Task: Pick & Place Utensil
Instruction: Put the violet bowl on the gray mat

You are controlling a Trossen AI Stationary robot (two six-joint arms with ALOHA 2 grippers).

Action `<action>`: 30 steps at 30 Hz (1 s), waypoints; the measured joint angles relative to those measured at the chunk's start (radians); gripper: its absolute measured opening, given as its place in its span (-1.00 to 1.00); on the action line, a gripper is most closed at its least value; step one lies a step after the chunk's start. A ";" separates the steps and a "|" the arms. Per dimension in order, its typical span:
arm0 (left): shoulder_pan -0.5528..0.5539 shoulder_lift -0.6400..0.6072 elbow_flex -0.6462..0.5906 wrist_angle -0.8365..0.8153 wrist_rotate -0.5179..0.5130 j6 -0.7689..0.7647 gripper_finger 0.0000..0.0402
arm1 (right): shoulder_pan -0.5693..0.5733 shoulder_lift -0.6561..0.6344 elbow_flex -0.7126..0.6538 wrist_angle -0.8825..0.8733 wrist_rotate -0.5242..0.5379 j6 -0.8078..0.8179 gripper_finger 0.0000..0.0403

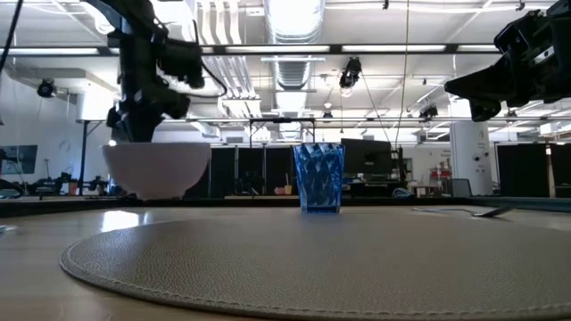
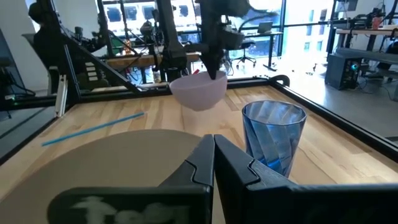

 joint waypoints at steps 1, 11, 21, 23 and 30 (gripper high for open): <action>-0.011 -0.012 0.006 0.000 0.001 -0.012 -0.99 | 0.000 0.000 0.000 0.000 0.000 -0.002 -0.96; -0.149 -0.071 0.094 0.027 0.005 -0.107 -0.99 | 0.000 0.000 0.000 0.000 0.000 -0.002 -0.96; -0.322 -0.004 0.265 0.062 -0.061 -0.190 -0.99 | 0.000 0.000 0.000 0.000 0.000 0.001 -0.96; -0.356 0.015 0.299 0.057 -0.064 -0.204 -0.99 | 0.000 0.000 0.000 0.000 0.000 0.000 -0.96; -0.472 0.111 0.433 0.062 -0.096 -0.210 -0.99 | 0.000 0.000 0.000 0.000 0.000 0.000 -0.96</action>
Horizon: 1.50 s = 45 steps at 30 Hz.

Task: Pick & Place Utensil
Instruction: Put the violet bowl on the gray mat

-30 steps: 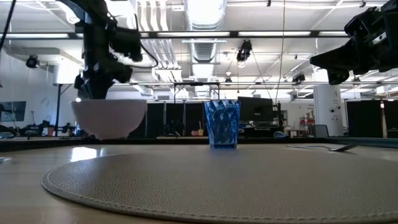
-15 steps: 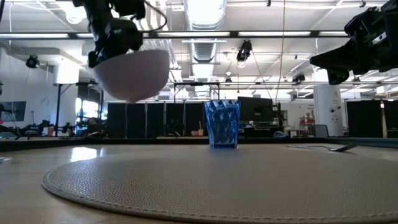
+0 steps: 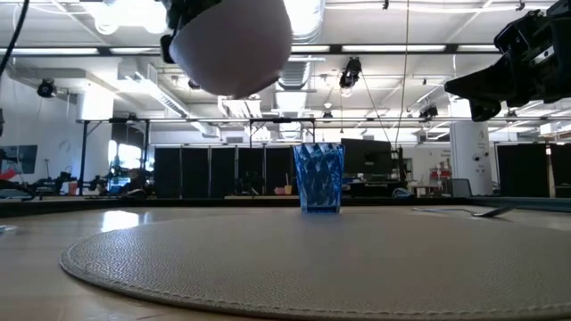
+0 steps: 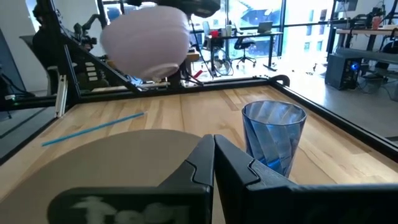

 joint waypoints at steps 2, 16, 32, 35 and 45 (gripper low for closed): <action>-0.027 0.036 0.030 -0.004 -0.004 0.005 -0.99 | 0.000 0.000 0.000 0.000 0.000 0.000 -0.96; -0.111 0.260 0.155 -0.014 0.039 0.011 -0.99 | 0.000 0.000 0.000 0.000 0.000 -0.003 -0.96; -0.108 0.447 0.273 -0.072 0.277 -0.136 -0.99 | 0.000 0.000 0.000 0.000 0.000 0.000 -0.96; -0.107 0.491 0.305 -0.074 0.316 -0.142 -0.99 | 0.000 0.000 0.000 0.000 0.000 -0.003 -0.96; -0.102 0.563 0.363 -0.109 0.233 -0.083 -0.99 | 0.000 0.000 0.000 0.000 0.000 0.001 -0.96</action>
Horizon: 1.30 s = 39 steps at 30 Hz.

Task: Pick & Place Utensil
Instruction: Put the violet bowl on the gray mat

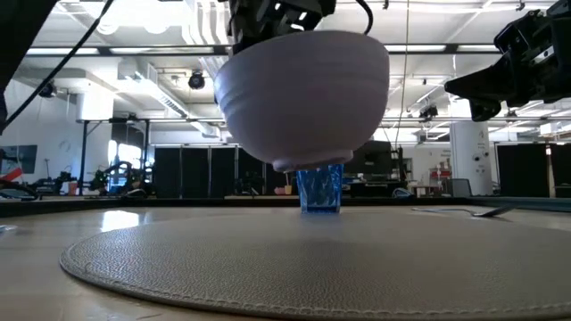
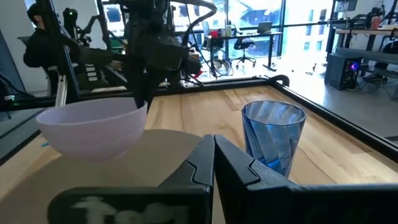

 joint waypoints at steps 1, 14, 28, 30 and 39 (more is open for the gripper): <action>0.000 0.004 0.000 0.000 0.000 0.001 -0.99 | 0.000 0.000 0.000 0.000 -0.001 0.000 -0.96; 0.003 0.048 -0.002 -0.067 0.008 0.022 -0.99 | 0.000 0.000 0.000 0.000 0.000 -0.004 -0.96; 0.022 0.089 0.001 0.003 0.005 0.039 -0.99 | 0.000 0.000 0.000 0.000 0.000 -0.031 -0.96; 0.023 0.099 0.001 0.003 0.004 0.043 -0.99 | 0.000 0.000 0.000 0.000 0.000 -0.031 -0.96; 0.023 0.118 0.001 0.000 0.027 0.057 -0.99 | 0.000 0.000 0.000 0.000 0.000 -0.031 -0.96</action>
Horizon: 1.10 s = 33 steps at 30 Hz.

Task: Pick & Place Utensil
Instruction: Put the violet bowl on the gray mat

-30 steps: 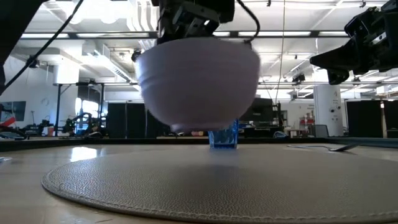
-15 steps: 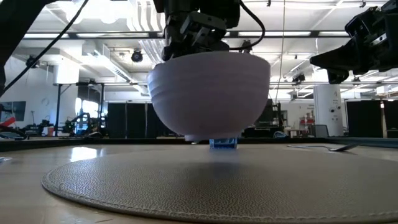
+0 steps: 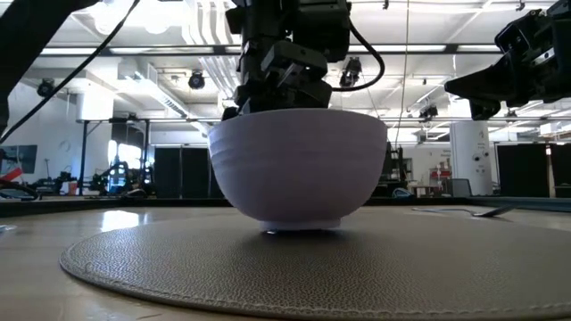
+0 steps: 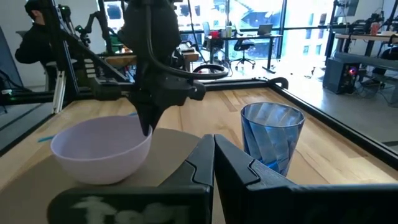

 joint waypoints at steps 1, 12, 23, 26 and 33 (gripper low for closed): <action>0.000 0.000 0.000 0.000 0.000 0.000 -0.99 | 0.000 0.000 0.000 0.000 0.000 0.000 -0.96; 0.001 0.000 -0.002 0.030 -0.002 0.026 -0.99 | 0.000 0.000 0.000 0.000 0.000 0.011 -0.96; 0.002 0.000 -0.003 0.030 -0.003 0.066 -0.98 | 0.000 0.000 0.000 0.000 0.000 0.032 -0.96; 0.001 0.000 -0.003 0.030 -0.002 0.069 -0.92 | 0.000 0.000 0.000 0.000 0.000 0.034 -0.96; 0.002 0.000 -0.003 0.031 -0.002 0.087 -0.72 | 0.000 0.000 0.000 0.000 0.000 0.034 -0.96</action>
